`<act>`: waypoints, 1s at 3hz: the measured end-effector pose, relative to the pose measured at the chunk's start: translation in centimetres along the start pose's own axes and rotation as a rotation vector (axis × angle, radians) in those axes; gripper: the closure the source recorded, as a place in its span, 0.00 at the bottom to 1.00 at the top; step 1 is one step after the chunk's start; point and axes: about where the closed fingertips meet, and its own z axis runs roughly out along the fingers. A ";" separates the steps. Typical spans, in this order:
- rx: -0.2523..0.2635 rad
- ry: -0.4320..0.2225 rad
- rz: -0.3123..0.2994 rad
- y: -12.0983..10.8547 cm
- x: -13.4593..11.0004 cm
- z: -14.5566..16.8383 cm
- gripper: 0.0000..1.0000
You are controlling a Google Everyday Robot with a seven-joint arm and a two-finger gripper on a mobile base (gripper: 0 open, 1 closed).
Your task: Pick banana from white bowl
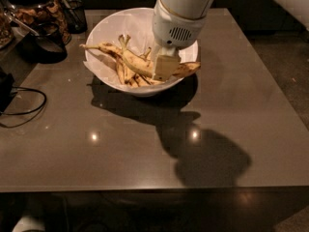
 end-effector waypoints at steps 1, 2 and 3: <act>0.013 0.022 -0.016 0.9 -0.5 -0.9 1.00; 0.007 0.014 -0.029 2.6 -0.7 -1.7 1.00; -0.004 -0.017 -0.023 5.0 -0.5 -2.4 1.00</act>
Offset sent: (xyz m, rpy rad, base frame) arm -0.0527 0.0025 0.0143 -0.0160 0.0054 0.0417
